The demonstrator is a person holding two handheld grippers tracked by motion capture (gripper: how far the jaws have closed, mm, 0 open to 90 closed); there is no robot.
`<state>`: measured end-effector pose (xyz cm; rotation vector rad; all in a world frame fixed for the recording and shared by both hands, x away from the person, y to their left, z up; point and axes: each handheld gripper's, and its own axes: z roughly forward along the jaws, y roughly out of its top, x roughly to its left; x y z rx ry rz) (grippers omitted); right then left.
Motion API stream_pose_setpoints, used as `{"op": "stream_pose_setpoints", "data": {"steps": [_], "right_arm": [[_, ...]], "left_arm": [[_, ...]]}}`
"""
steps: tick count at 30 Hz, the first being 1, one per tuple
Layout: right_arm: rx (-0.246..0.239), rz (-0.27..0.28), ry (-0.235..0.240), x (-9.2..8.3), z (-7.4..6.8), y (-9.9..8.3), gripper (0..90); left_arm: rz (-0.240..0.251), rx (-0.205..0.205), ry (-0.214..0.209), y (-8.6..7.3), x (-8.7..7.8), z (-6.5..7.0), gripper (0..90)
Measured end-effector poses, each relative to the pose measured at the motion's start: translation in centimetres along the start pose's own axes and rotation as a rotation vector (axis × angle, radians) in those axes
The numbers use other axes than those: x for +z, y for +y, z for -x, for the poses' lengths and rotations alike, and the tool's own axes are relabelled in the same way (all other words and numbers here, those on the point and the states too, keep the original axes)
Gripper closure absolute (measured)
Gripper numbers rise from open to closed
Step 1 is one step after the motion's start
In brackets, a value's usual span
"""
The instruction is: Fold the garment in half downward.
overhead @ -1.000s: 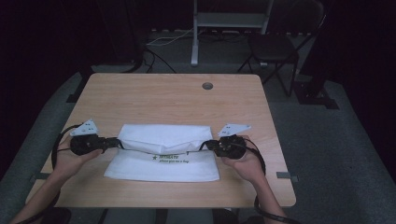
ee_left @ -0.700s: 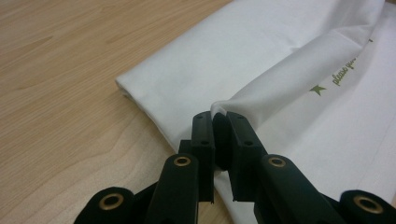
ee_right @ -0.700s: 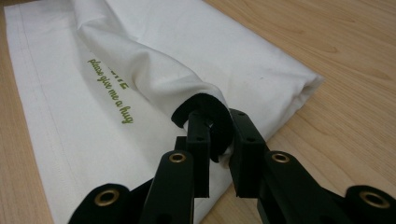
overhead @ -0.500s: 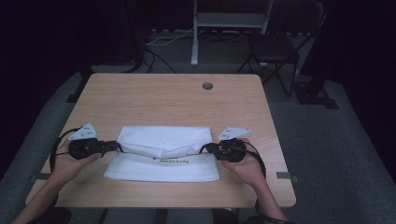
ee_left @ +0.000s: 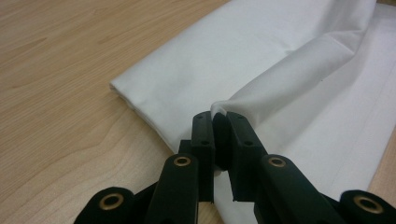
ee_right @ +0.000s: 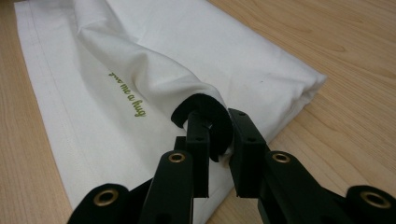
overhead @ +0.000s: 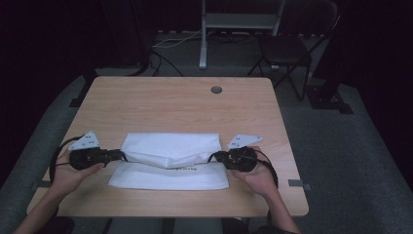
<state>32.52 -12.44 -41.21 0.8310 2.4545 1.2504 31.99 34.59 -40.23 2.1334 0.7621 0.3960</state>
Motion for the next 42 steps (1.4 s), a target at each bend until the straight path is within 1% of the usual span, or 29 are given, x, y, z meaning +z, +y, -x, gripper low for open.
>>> {"op": "stream_pose_setpoints", "data": {"steps": [10, 20, 25, 39, 42], "right_arm": [[-0.005, 0.001, 0.002, -0.3, -0.3, -0.1, 79.9], [-0.01, 0.006, 0.007, -0.4, -0.6, -0.3, 79.8], [-0.004, 0.004, 0.007, -0.4, -0.8, -0.4, 79.8], [-0.008, 0.005, 0.01, -0.5, -1.0, -0.4, 79.8], [-0.016, 0.006, 0.01, -0.7, -1.1, -0.4, 79.8]], "left_arm": [[0.004, 0.015, -0.005, 0.1, -0.5, 0.5, 82.3], [0.006, 0.015, -0.007, -0.3, -0.7, 0.9, 82.4], [0.01, 0.015, -0.008, -0.4, -0.8, 1.0, 82.4], [0.016, 0.014, -0.014, -0.6, -1.1, 1.3, 82.4], [0.015, 0.016, -0.015, -0.7, -1.2, 1.4, 82.4]]}}
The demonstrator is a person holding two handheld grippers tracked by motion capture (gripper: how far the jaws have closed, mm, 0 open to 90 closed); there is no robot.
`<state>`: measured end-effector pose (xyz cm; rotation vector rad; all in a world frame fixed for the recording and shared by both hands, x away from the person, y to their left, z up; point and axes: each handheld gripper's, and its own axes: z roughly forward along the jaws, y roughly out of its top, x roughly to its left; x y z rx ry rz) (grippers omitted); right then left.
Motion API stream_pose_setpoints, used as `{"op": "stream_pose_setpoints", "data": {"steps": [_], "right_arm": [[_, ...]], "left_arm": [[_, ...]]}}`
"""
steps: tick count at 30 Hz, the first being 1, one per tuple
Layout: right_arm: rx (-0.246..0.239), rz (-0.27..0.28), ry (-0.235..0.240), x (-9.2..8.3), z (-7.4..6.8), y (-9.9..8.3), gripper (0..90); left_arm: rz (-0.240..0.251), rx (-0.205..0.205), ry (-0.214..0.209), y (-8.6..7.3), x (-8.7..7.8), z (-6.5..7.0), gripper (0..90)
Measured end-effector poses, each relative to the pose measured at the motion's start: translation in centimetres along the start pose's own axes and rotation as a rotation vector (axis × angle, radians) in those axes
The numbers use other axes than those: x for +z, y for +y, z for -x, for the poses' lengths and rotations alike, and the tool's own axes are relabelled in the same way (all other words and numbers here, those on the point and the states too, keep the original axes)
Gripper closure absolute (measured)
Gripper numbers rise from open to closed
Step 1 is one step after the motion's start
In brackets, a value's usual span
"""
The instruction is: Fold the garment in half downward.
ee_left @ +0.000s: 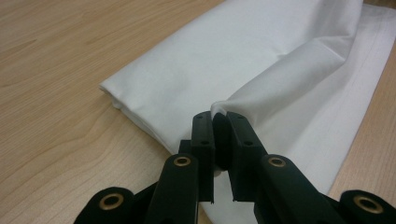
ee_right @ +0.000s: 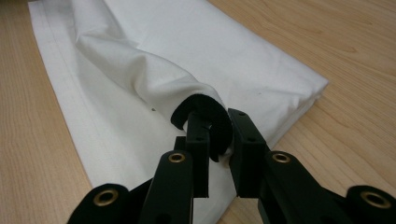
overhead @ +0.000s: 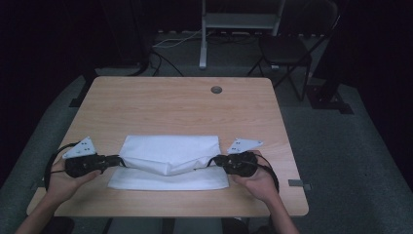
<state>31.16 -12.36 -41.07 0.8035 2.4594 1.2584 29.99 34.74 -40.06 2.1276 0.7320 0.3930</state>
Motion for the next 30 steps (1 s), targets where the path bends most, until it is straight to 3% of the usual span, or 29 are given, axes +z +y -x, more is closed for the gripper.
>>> {"op": "stream_pose_setpoints", "data": {"steps": [30], "right_arm": [[-0.013, -0.008, 0.011, -0.8, -1.1, -1.1, 79.8]], "left_arm": [[0.005, 0.012, -0.013, -0.8, -0.8, 1.2, 82.4]]}}
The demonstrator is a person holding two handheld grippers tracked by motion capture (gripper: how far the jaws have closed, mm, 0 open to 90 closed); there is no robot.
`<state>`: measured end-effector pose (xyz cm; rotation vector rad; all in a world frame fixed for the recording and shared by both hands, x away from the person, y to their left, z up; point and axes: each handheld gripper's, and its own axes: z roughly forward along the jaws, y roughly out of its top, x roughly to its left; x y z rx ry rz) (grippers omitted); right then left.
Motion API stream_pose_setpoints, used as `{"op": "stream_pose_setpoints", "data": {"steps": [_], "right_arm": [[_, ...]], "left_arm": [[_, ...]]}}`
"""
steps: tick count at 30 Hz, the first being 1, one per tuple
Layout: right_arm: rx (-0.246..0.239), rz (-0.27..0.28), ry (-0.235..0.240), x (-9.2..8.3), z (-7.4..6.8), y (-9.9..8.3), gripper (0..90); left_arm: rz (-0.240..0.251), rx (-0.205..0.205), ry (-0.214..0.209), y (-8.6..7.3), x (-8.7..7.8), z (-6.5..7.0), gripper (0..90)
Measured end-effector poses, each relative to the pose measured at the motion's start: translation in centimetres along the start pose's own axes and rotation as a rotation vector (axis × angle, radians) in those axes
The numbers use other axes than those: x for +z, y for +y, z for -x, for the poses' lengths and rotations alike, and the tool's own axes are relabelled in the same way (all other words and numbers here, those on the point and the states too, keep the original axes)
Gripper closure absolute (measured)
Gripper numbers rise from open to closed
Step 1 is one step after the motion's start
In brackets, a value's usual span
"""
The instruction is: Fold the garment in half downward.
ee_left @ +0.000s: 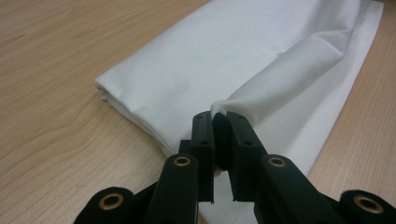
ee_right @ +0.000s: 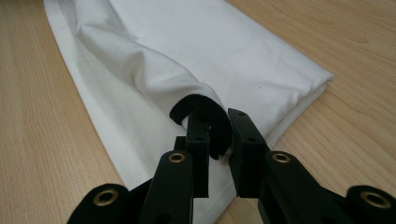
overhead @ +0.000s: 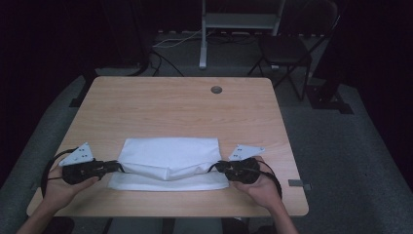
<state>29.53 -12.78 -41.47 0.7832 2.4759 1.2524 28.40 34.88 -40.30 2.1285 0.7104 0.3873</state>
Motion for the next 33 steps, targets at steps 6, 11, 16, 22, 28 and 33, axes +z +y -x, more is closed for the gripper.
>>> {"op": "stream_pose_setpoints", "data": {"steps": [6, 11, 16, 22, 28, 33], "right_arm": [[-0.002, -0.003, 0.003, -0.1, -0.3, -0.1, 79.8], [-0.005, 0.007, 0.002, -0.5, -0.5, -0.1, 79.8], [-0.013, 0.011, 0.001, -0.7, -0.7, 0.0, 79.8], [-0.02, 0.01, 0.009, -0.8, -0.9, 0.0, 79.8], [-0.023, 0.007, 0.014, -0.8, -1.0, -0.3, 79.8], [-0.028, -0.008, 0.021, -0.8, -1.1, -0.5, 79.8]], "left_arm": [[-0.004, 0.003, -0.002, -0.1, -0.2, 0.2, 82.4], [0.002, 0.012, -0.001, -0.1, -0.5, 0.4, 82.3], [0.013, 0.014, 0.006, 0.2, -0.8, 0.5, 82.4], [0.02, 0.011, -0.005, 0.1, -1.0, 0.6, 82.3], [0.014, 0.019, -0.014, 0.0, -1.1, 1.0, 82.3], [0.003, 0.022, -0.019, -0.3, -1.0, 1.1, 82.3]]}}
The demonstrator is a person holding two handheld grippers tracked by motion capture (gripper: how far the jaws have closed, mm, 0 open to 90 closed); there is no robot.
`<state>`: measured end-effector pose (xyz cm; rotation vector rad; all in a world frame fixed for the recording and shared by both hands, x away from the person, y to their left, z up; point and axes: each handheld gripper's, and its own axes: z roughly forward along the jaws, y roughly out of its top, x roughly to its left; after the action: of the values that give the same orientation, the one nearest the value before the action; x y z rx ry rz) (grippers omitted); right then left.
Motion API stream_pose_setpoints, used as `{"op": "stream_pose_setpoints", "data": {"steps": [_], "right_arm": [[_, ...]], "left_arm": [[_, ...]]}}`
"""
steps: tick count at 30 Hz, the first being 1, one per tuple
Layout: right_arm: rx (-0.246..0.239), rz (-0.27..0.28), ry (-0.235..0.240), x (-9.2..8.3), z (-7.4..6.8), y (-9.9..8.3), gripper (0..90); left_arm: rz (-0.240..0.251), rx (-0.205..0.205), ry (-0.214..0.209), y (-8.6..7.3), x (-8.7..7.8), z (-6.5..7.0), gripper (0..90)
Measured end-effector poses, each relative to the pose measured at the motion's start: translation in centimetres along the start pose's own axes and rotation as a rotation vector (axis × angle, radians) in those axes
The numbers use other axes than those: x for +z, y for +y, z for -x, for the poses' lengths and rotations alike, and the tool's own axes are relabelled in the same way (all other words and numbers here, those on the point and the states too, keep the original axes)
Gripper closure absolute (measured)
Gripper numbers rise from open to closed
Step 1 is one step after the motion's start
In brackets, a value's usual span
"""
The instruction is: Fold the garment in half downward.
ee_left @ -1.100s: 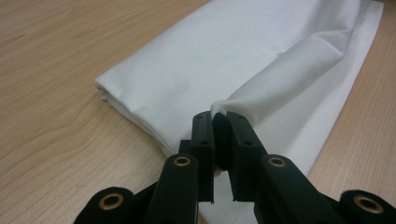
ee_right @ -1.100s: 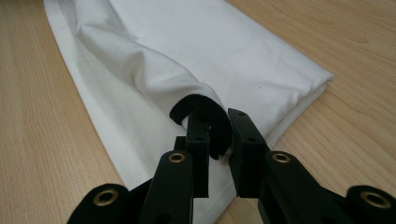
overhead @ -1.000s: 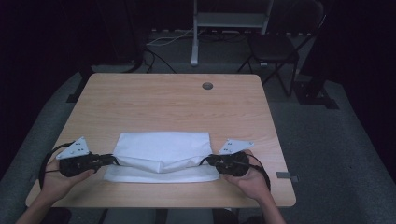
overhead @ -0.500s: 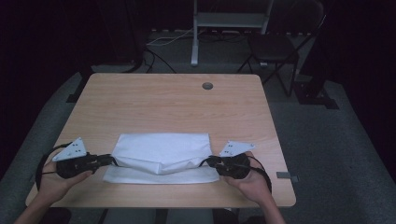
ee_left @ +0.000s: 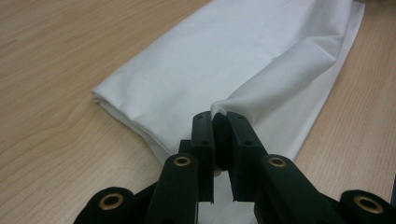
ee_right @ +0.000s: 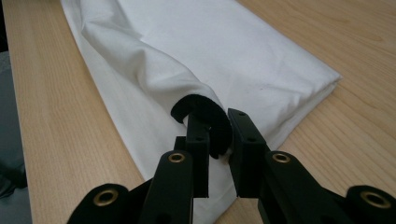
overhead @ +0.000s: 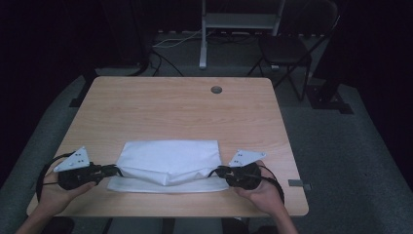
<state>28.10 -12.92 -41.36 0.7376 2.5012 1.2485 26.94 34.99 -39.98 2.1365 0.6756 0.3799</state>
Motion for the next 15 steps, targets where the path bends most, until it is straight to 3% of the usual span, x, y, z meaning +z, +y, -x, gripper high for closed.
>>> {"op": "stream_pose_setpoints", "data": {"steps": [15], "right_arm": [[-0.02, -0.054, 0.032, 0.4, -0.2, -1.0, 78.0]], "left_arm": [[-0.037, -0.01, -0.034, -1.3, 0.7, 0.5, 81.9]]}}
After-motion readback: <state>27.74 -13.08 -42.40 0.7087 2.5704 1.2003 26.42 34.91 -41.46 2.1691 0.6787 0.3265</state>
